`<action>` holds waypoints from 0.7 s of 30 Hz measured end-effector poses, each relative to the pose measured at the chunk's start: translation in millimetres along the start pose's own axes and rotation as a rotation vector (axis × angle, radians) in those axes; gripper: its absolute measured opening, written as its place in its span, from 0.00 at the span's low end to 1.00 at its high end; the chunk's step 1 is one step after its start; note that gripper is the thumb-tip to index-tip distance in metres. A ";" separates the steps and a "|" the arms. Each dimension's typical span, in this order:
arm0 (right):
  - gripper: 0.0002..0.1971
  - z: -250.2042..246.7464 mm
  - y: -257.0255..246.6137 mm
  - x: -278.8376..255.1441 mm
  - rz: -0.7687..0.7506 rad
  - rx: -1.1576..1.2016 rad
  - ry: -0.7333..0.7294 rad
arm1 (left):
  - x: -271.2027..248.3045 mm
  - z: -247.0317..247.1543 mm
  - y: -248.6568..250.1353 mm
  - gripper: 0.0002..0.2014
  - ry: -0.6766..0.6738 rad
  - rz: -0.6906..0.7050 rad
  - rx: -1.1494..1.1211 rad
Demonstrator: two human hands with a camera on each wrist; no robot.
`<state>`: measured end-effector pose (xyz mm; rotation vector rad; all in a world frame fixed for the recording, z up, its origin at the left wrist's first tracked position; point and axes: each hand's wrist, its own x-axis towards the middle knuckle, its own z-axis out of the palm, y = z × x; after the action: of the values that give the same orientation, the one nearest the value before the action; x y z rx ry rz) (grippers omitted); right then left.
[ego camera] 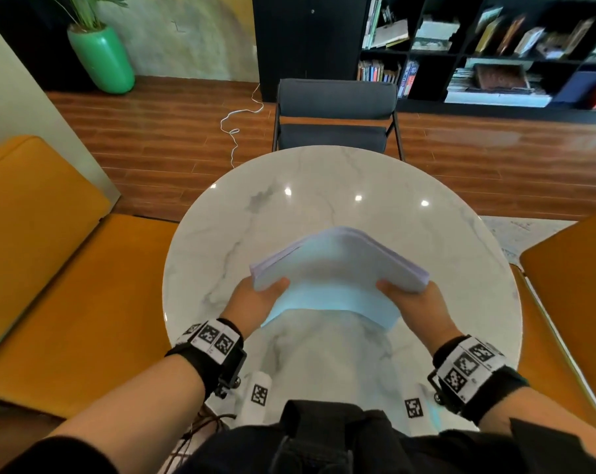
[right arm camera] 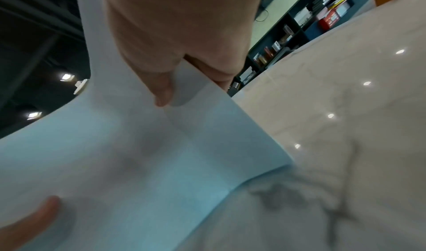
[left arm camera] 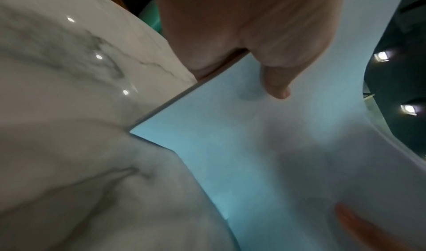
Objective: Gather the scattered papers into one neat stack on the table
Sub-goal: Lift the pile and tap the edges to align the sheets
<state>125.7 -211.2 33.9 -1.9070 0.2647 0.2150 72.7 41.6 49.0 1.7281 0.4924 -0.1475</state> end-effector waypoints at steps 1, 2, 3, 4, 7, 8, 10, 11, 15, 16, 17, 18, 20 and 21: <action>0.09 0.7 -2.1 1.9 0.001 0.005 0.018 | 2.8 0.8 1.5 0.01 0.018 -0.003 0.007; 0.05 0.4 -7.9 3.1 -0.021 0.009 0.036 | 6.3 -0.3 5.0 0.02 0.037 0.006 0.016; 0.04 -1.2 -15.6 3.2 -0.050 0.026 0.044 | 9.6 -2.3 9.8 0.02 0.054 0.025 -0.007; 0.05 -4.3 -23.1 3.6 -0.092 0.053 0.049 | 12.8 -5.9 16.0 0.03 0.068 0.047 -0.054; 0.09 -11.3 -37.9 0.2 -0.211 0.076 0.051 | 16.7 -16.6 22.1 0.04 0.082 0.119 -0.125; 0.08 -10.4 -34.9 0.4 -0.202 0.053 0.044 | 17.1 -18.1 16.7 0.05 0.071 0.131 -0.093; 0.07 -5.0 -18.7 -0.5 -0.117 -0.002 0.025 | 15.1 -13.5 -4.5 0.09 0.026 0.115 -0.019; 0.08 -1.8 -8.1 -1.6 -0.064 -0.023 0.008 | 13.1 -9.0 -16.1 0.09 0.024 0.080 -0.005; 0.08 -4.2 7.2 1.5 0.045 -0.053 -0.048 | 15.7 -4.2 -29.8 0.05 0.082 0.016 0.053; 0.07 -7.7 2.5 4.6 0.043 -0.044 -0.063 | 18.6 -9.2 -23.7 0.04 0.070 0.024 0.105; 0.08 -11.8 -5.0 7.8 0.028 -0.026 -0.074 | 20.7 -15.2 -14.4 0.06 0.055 0.069 0.173; 0.10 -16.7 -13.7 11.5 -0.006 0.004 -0.085 | 23.7 -23.1 -3.8 0.10 0.036 0.138 0.255; 0.12 -27.2 -35.0 16.0 -0.091 0.012 -0.120 | 26.9 -38.1 21.6 0.14 0.001 0.294 0.471; 0.11 -31.9 -45.8 17.7 -0.129 -0.035 -0.158 | 28.1 -44.1 34.4 0.13 -0.005 0.355 0.577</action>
<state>156.5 -227.3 81.1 -1.9218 0.0313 0.2831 104.3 85.9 79.8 2.3491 0.1310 -0.0386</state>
